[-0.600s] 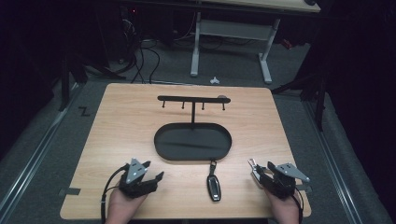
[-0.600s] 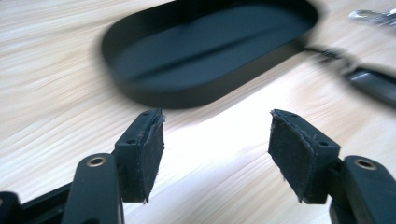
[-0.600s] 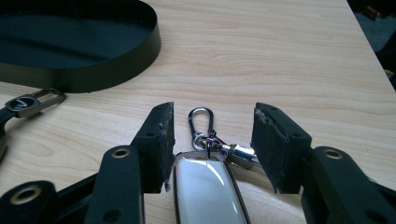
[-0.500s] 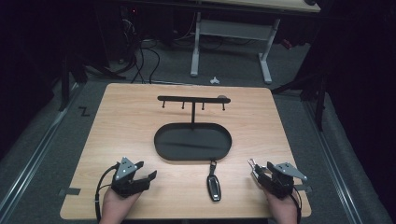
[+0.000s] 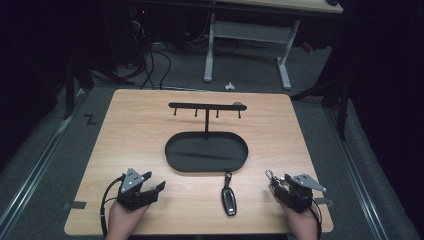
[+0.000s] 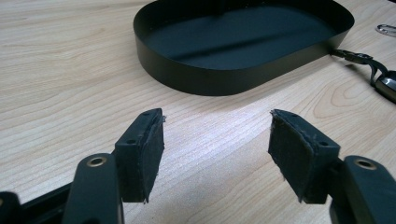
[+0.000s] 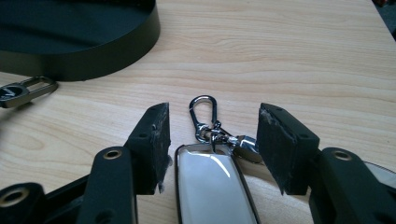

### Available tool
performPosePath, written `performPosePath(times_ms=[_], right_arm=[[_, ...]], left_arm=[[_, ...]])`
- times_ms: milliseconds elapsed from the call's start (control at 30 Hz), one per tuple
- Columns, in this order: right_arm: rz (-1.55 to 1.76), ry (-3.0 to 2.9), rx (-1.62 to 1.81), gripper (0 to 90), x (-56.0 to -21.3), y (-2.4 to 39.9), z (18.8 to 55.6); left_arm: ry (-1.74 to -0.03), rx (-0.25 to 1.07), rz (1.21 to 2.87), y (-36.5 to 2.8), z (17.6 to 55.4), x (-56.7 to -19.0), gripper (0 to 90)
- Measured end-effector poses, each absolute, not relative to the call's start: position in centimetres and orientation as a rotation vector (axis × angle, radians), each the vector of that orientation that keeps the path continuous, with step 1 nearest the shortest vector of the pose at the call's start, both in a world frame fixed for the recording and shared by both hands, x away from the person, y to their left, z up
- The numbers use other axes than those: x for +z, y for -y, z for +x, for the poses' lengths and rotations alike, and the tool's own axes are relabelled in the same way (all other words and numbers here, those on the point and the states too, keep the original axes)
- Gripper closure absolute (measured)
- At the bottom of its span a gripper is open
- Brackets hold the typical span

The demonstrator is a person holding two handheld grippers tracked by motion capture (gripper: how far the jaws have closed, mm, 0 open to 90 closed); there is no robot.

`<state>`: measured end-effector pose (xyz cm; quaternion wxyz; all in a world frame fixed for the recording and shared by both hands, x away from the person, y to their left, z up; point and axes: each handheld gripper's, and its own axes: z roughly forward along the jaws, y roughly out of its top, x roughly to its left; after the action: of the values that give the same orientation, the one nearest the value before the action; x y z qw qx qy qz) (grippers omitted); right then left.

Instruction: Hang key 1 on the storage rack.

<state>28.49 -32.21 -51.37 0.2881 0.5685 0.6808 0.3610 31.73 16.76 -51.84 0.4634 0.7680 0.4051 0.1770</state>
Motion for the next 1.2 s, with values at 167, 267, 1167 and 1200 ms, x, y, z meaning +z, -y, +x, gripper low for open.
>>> performPosePath(times_ms=[167,267,1167,1200], right_arm=[[1.492,-1.858,0.943,47.0,-51.2,31.8,28.5],[1.471,-1.893,0.919,48.8,-51.1,31.4,28.5],[1.384,-2.054,0.833,47.5,-49.3,29.2,27.9],[1.388,-2.056,0.836,47.5,-49.2,29.2,27.9]], left_arm=[[-0.993,0.445,1.897,-16.8,31.7,-51.9,36.4],[-0.993,0.441,1.900,-16.9,31.7,-52.1,36.5],[-0.877,0.439,1.924,-16.0,31.1,-51.9,36.4],[-0.876,0.432,1.921,-16.0,31.1,-51.9,36.3]])
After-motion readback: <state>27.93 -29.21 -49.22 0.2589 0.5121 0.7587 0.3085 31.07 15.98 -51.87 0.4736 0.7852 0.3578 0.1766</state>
